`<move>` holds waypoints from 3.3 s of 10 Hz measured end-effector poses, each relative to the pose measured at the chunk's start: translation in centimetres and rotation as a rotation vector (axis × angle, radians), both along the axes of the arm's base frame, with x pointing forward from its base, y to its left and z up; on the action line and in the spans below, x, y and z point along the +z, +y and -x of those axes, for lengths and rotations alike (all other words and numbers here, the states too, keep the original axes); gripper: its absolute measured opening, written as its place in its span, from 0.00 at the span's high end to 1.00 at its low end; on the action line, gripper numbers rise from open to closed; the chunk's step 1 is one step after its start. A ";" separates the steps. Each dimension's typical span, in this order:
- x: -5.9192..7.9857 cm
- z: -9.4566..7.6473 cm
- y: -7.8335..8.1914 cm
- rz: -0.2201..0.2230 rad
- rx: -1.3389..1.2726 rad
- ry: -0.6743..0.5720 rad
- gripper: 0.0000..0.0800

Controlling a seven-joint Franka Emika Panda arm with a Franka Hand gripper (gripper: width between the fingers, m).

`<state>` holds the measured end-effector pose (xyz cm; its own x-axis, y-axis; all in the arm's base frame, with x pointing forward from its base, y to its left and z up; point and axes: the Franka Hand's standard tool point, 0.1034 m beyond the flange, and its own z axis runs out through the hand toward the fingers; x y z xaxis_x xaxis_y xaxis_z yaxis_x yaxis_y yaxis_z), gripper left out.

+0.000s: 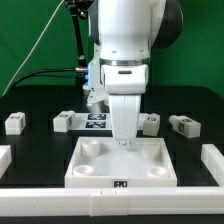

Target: Assemble one leg

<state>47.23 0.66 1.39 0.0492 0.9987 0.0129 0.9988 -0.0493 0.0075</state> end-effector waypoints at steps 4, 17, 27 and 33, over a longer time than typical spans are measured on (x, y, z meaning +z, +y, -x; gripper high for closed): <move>0.0 -2.1 5.0 -0.005 0.049 0.000 0.92; -0.1 -2.0 5.9 0.003 0.029 0.034 0.19; 4.1 0.4 9.4 0.014 -0.303 0.010 0.19; 4.2 1.0 11.4 0.003 -1.014 0.025 0.19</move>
Offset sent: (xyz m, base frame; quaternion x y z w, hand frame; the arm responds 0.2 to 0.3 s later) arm 0.0392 0.0547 -0.0064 -0.0031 -0.0027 -0.0160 0.9999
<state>46.26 12.08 5.56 0.8738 0.4863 -0.0016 0.4862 -0.8738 -0.0112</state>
